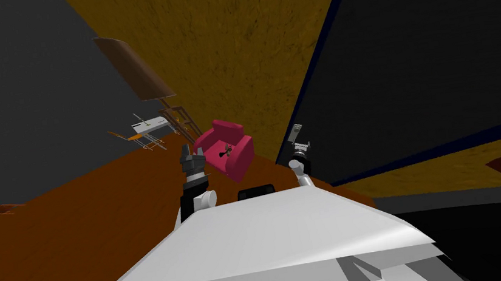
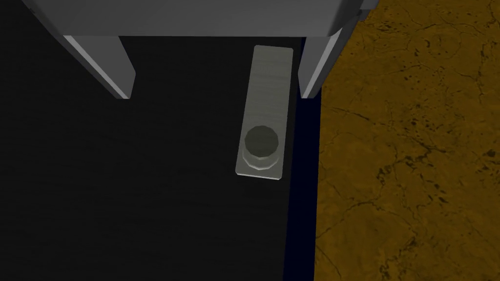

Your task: Pull the door open

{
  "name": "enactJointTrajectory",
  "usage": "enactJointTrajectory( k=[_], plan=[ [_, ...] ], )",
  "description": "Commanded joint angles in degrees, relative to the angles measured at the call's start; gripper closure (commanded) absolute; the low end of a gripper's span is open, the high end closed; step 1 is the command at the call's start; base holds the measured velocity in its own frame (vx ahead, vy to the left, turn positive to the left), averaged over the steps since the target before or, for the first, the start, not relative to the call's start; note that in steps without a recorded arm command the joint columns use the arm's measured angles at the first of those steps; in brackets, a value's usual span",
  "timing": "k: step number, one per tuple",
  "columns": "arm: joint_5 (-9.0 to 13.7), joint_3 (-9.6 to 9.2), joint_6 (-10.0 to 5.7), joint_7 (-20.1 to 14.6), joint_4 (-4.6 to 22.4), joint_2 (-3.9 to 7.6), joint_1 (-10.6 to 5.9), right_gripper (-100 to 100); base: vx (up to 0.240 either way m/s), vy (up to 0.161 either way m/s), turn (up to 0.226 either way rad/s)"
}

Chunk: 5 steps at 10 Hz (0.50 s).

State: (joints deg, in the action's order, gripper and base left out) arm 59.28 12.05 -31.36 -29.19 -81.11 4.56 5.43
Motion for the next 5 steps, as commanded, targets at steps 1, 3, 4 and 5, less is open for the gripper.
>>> enactJointTrajectory(
  k=[1, 3, 4, 5],
  plan=[
    [1.7, 0.45, 0.10, -0.9, 1.4, -0.13, -0.64, -100, 0.074, -0.103, 0.166],
    [4.4, 1.16, 0.25, -2.1, 3.7, -0.39, -1.77, -100, 0.067, -0.120, 0.186],
    [5.4, 1.44, 0.30, -2.6, 4.6, -0.51, -2.23, -100, 0.071, -0.145, 0.170],
    [6.3, 1.68, 0.35, -3.0, 5.3, -0.62, -2.61, -100, 0.072, -0.122, 0.144]
  ],
)
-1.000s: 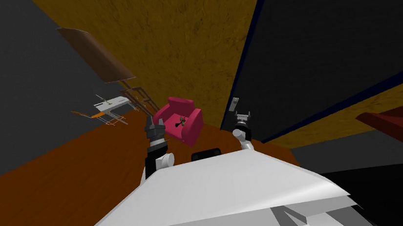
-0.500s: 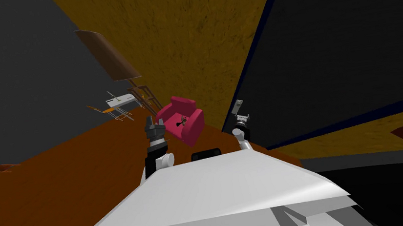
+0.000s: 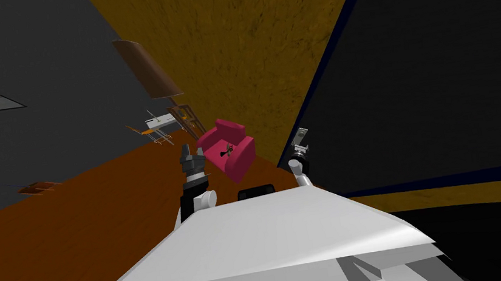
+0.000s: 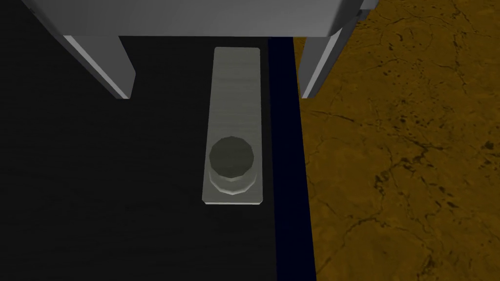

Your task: Pull the door open

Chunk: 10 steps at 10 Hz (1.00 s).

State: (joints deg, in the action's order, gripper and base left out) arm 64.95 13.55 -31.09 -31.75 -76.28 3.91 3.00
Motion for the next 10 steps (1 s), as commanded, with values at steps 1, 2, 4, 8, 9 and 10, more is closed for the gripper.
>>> enactJointTrajectory(
  k=[1, 2, 4, 8, 9, 10],
  plan=[
    [0.0, 0.00, 0.00, 0.0, 0.0, 0.00, 0.00, -100, 0.031, -0.052, 0.030],
    [0.3, 0.21, 0.40, -1.9, 1.0, 1.89, 0.21, -100, 0.039, -0.063, 0.024],
    [0.4, 0.36, 0.74, -3.6, 1.8, 3.50, 0.46, -100, 0.079, -0.082, 0.019],
    [0.7, 0.71, 1.52, -7.2, 3.7, 7.05, 1.00, -100, 0.161, -0.077, -0.008],
    [0.8, 0.77, 1.64, -7.8, 4.0, 7.61, 1.09, -100, 0.215, -0.039, -0.008],
    [0.8, 0.81, 1.73, -8.2, 4.2, 8.02, 1.15, -100, 0.220, -0.010, -0.006]
  ],
)
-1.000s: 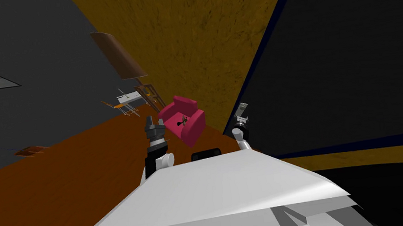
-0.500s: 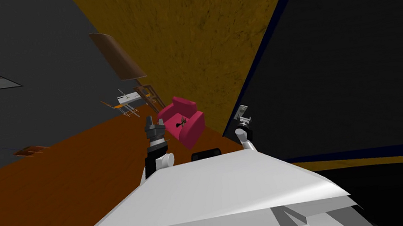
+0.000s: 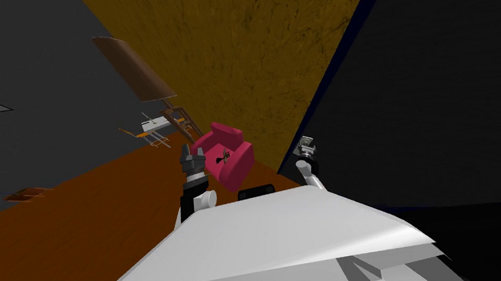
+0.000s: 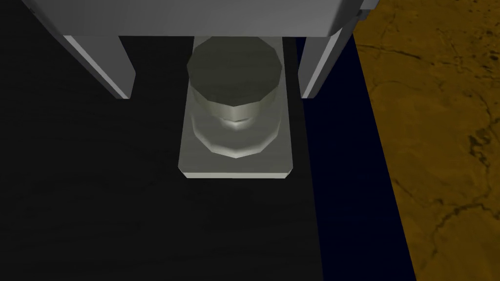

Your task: Pull the door open

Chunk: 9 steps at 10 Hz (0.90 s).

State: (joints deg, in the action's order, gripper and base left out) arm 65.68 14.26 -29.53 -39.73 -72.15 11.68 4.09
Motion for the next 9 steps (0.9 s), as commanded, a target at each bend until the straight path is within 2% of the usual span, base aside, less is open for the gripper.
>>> enactJointTrajectory(
  k=[1, 2, 7, 9],
  plan=[
    [0.0, 0.00, 0.00, 0.0, 0.0, 0.00, 0.00, -100, 0.098, -0.002, 0.001],
    [0.0, 0.00, 0.00, 0.0, 0.0, 0.00, 0.00, 100, -0.012, -0.002, -0.004],
    [0.0, 0.00, 0.00, 0.0, 0.0, 0.00, 0.00, 100, -0.019, 0.001, 0.005],
    [0.0, -0.43, 0.38, -0.3, 0.1, 0.12, 0.15, 100, -0.129, 0.039, 0.046]
  ],
)
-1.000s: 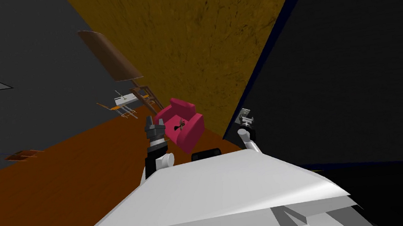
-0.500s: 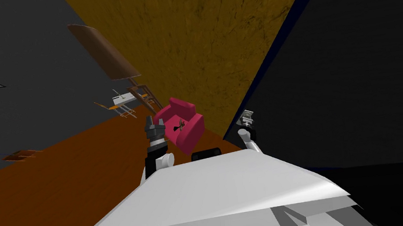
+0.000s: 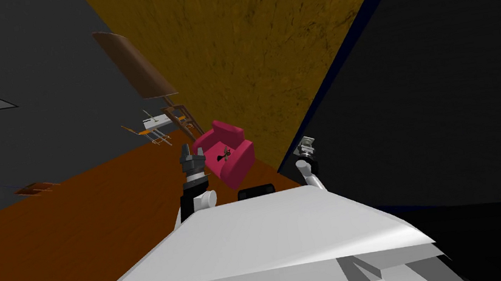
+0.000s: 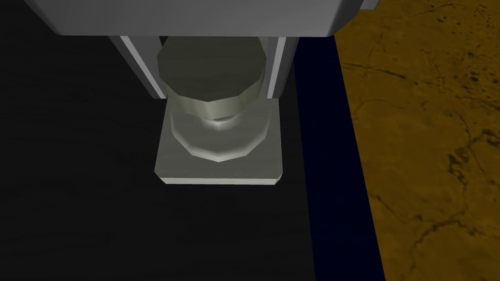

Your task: Pull the door open

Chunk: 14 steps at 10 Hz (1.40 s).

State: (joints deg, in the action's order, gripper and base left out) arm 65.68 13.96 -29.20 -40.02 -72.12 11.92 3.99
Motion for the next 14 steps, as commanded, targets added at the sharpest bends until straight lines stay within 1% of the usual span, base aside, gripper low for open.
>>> enactJointTrajectory(
  k=[1, 3, 5, 8, 10, 11, 12, 14],
  plan=[
    [0.0, -0.29, 0.13, -0.3, 0.0, 0.03, 0.31, 100, -0.198, 0.050, 0.047],
    [-0.1, -0.70, 0.36, -0.8, 0.0, 0.42, 0.46, 100, -0.212, 0.085, 0.045],
    [-0.3, -1.50, 0.78, -1.9, -0.2, 1.16, 0.73, 100, -0.203, 0.045, 0.063],
    [-0.9, -3.69, 1.91, -4.9, -0.7, 3.13, 1.43, 100, -0.192, 0.027, 0.097],
    [-1.4, -5.00, 2.56, -6.6, -1.0, 4.28, 1.81, 100, -0.142, -0.017, 0.080],
    [-1.2, -4.81, 2.37, -6.2, -0.3, 3.88, 1.69, 100, -0.043, -0.013, 0.034],
    [-1.6, -6.03, 2.64, -7.0, -0.7, 4.30, 1.92, 100, -0.153, -0.028, 0.097],
    [-1.9, -7.08, 2.79, -7.7, -1.1, 4.77, 2.11, 100, -0.230, -0.029, 0.119]
  ],
)
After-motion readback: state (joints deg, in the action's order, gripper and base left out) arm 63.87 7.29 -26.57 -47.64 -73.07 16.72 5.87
